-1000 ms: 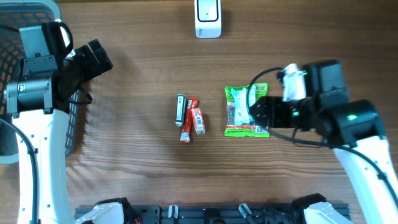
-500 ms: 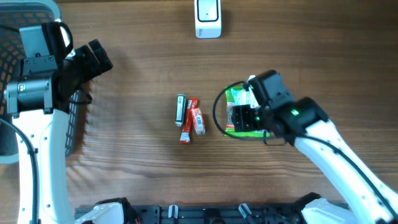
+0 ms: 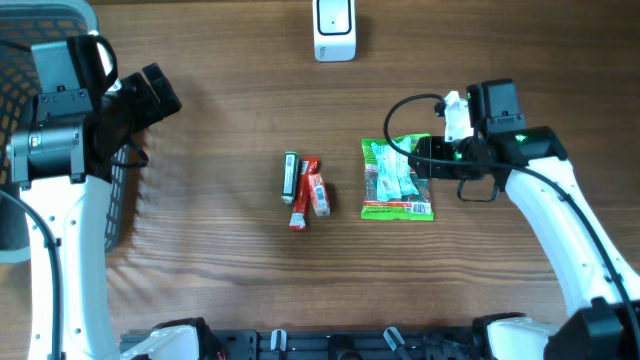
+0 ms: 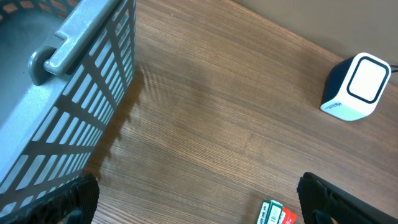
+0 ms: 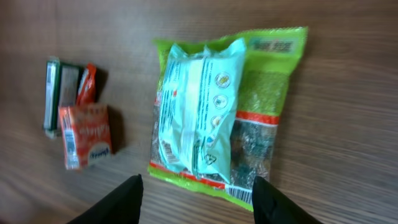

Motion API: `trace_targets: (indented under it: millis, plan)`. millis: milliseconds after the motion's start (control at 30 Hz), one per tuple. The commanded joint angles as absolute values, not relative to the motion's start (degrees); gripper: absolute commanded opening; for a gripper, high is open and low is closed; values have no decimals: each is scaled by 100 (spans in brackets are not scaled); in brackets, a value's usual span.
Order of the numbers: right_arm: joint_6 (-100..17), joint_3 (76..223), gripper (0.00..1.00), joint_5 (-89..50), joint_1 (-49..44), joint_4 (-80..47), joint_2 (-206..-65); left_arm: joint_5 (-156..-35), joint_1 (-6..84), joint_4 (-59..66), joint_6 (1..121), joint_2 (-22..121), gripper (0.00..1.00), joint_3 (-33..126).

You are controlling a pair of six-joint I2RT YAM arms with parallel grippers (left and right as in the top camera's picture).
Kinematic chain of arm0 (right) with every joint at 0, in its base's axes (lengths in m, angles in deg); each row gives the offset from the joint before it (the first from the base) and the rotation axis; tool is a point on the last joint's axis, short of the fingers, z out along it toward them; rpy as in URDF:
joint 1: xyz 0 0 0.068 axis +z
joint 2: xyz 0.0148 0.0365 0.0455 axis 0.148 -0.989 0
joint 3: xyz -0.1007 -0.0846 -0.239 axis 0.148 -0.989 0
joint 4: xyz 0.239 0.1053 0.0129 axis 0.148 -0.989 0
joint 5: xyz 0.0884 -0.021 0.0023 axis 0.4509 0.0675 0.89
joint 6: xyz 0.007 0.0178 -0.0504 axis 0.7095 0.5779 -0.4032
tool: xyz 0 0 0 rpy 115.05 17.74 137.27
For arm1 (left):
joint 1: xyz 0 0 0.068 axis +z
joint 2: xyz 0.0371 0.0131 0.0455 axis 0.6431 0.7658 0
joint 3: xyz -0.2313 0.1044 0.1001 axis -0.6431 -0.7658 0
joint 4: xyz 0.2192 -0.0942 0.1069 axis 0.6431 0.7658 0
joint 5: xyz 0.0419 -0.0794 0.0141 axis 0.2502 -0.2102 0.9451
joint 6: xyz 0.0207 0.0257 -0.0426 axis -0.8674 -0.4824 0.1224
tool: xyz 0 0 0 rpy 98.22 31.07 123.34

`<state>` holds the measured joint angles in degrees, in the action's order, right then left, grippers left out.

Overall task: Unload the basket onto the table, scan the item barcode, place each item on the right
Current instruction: 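Close the right gripper on the mint-green pack atop the snack bag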

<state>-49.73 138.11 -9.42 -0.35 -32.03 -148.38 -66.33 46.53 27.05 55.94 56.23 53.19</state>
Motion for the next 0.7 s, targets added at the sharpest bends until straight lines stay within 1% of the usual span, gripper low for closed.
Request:
trace_targets:
  millis: [0,67,133,200,233,400,533,600,667]
  plan:
    - [-5414,13686,46,-411,51,-3240,-15118,-6596,4675,2692,5478,5584,100,5376]
    - [-5419,13605,33,-406,123,-3162,-15232,-6596,4675,2692,5478,5584,100,5376]
    - [-5616,13594,18,-208,184,-3085,-15334,-6596,4675,2690,5478,5584,100,5376]
    - [-5709,13594,10,20,236,-3000,-15398,-6596,4675,2692,5478,5584,100,5376]
    - [-5681,13594,8,15,258,-2974,-15419,-6598,4675,2692,5478,5584,100,5376]
    - [-5692,13361,8,24,291,-2604,-15592,-6598,4675,2692,5478,5584,100,5376]
    - [-5688,12882,8,361,291,-1920,-15771,-6596,4675,2692,5478,5584,100,5376]
    - [-5685,12718,8,140,289,-1682,-15874,-6596,4675,2692,5478,5584,100,5376]
    - [-5454,12615,8,-531,289,-1560,-15957,-6596,4675,2692,5478,5584,100,5376]
